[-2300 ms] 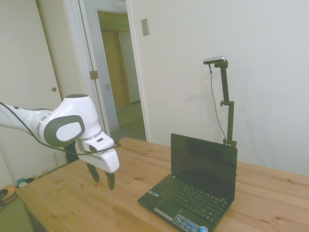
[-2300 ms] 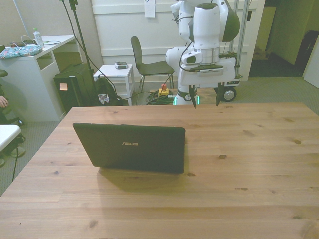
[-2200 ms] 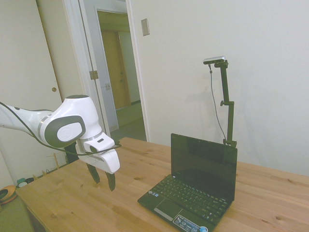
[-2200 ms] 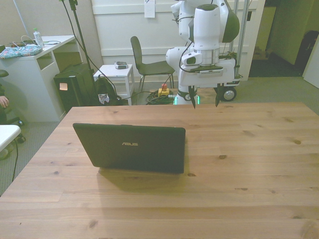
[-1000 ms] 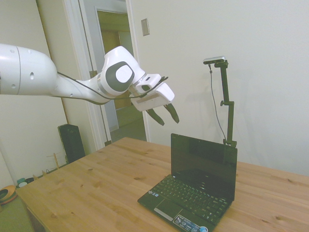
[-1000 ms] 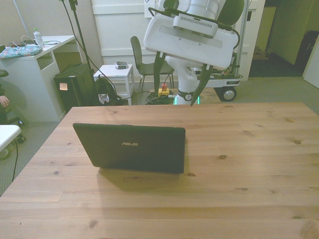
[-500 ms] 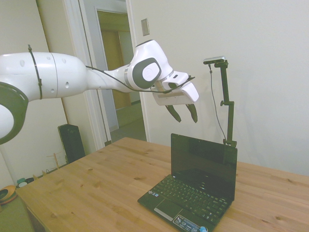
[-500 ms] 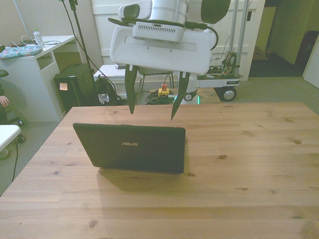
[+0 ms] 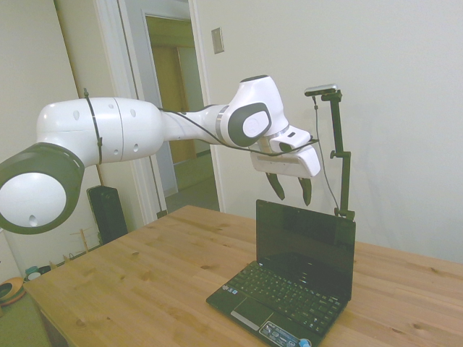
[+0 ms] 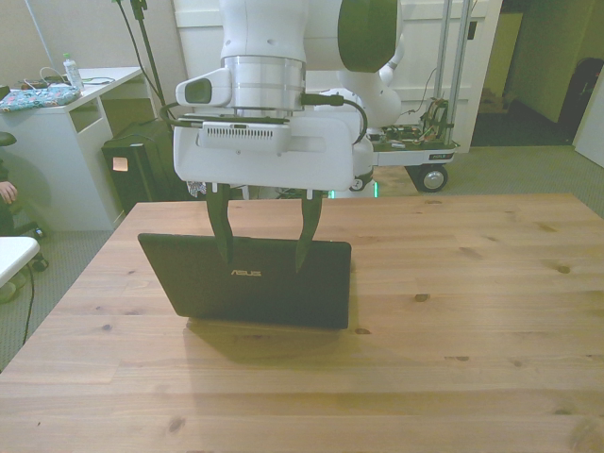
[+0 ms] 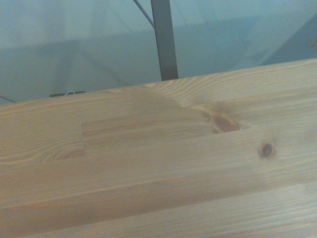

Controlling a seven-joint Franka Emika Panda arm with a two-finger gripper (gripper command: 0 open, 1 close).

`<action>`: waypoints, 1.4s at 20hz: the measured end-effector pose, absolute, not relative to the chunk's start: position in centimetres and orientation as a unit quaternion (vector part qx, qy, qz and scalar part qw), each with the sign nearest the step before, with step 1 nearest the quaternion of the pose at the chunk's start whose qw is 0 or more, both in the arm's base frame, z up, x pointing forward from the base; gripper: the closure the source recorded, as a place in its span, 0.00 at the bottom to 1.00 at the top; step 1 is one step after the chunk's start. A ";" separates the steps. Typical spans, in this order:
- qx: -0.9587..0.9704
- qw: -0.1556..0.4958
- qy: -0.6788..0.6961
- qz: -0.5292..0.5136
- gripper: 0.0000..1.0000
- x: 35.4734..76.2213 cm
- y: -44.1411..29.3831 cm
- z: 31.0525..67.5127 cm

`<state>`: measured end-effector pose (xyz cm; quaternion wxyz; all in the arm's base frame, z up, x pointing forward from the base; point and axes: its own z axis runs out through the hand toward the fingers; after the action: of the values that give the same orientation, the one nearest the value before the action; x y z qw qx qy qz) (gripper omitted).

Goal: Close the laptop

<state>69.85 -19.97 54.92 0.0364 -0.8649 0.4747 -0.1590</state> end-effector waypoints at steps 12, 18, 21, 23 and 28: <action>-0.867 0.032 0.478 -0.138 1.00 69.8 -20.3 53.9; -0.866 0.028 0.483 -0.126 1.00 69.4 -20.9 52.9; -0.864 0.026 0.488 -0.119 1.00 69.1 -21.5 52.5; -0.864 0.024 0.490 -0.109 1.00 68.8 -21.8 52.3; -0.867 0.022 0.491 -0.081 1.00 67.4 -21.3 53.1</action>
<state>67.44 -21.35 53.08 0.0217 -0.8670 0.4912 -0.0810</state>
